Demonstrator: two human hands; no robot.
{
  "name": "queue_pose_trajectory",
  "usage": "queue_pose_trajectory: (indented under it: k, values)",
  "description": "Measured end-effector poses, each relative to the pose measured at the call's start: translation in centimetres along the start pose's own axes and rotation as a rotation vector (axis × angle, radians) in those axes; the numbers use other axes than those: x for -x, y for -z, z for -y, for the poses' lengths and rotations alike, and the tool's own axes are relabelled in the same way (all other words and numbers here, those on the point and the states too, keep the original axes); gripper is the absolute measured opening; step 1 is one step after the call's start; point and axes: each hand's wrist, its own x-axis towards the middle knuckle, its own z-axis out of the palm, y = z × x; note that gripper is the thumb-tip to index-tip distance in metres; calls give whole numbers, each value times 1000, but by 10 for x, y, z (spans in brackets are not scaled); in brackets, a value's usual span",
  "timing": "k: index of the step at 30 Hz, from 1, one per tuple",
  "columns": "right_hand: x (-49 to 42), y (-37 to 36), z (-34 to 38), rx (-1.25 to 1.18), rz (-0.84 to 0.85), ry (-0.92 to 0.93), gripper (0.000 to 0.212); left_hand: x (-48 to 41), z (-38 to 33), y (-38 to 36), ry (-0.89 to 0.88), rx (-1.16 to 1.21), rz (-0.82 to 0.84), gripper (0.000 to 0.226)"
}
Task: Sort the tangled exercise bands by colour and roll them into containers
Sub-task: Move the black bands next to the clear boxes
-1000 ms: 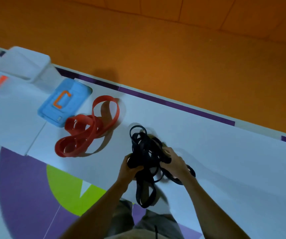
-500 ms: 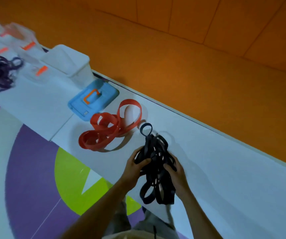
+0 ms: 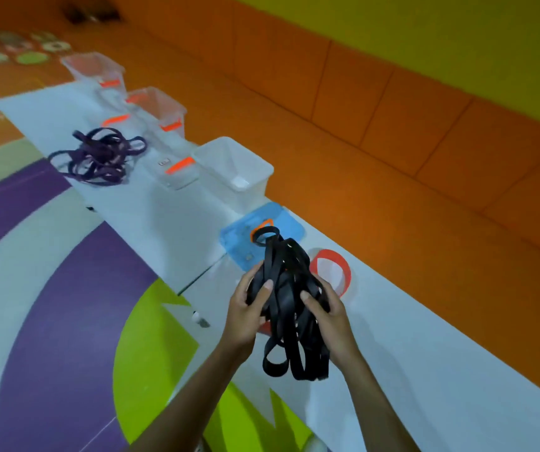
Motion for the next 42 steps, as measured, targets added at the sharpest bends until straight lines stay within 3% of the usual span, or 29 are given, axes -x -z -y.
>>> queue_pose_trajectory:
  k: [13, 21, 33, 42]
  values:
    - [-112, -330, 20, 71, 272, 42, 33, -69, -119, 274, -150, 135, -385, 37]
    - [-219, -512, 27, 94, 477, 22, 31, -161, -182, 421, -202, 114, -591, 38]
    - [-398, -737, 77, 124, 584, 12, 34, -338, -306, 595, -218, 114, -709, 37]
    - [-505, -878, 90, 143, 482, 25, 32, -471, -365, 724, -230, 99, -623, 34]
